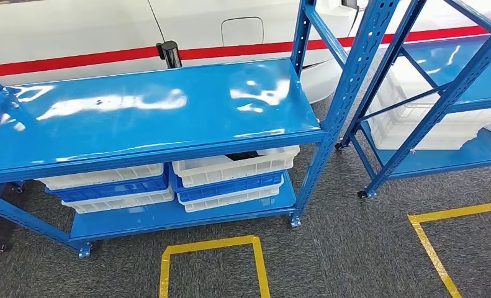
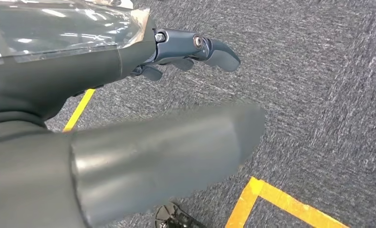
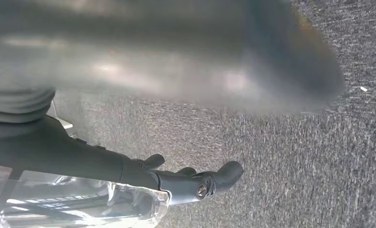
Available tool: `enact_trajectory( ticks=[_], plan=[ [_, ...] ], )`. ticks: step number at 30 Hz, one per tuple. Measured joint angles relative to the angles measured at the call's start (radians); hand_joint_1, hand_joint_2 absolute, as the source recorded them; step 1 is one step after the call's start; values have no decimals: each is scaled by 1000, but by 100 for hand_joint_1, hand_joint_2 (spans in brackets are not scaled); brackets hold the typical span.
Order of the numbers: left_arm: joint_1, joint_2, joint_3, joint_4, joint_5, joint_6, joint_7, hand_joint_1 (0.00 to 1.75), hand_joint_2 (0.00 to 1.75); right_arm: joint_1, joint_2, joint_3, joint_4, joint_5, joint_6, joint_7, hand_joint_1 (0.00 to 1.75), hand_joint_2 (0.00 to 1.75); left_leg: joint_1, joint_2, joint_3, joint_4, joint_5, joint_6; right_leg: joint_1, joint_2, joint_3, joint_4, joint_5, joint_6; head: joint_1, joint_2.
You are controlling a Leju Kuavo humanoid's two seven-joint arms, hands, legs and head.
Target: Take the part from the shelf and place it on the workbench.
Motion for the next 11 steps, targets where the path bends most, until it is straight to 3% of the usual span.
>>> enact_trajectory(
  ticks=[6,11],
  plan=[
    [0,0,0,1,-6,-1,-1,0,175,0,0,-7,0,-27,-7,-57,0,175,2,0,0,-4,2,-18,5,0,-3,1,0,-4,0,0],
    [-1,2,-1,1,-14,-2,5,0,175,-1,0,-16,0,-35,-18,-73,0,175,0,0,0,-4,2,-21,6,0,-3,1,0,-4,0,0]
  ],
)
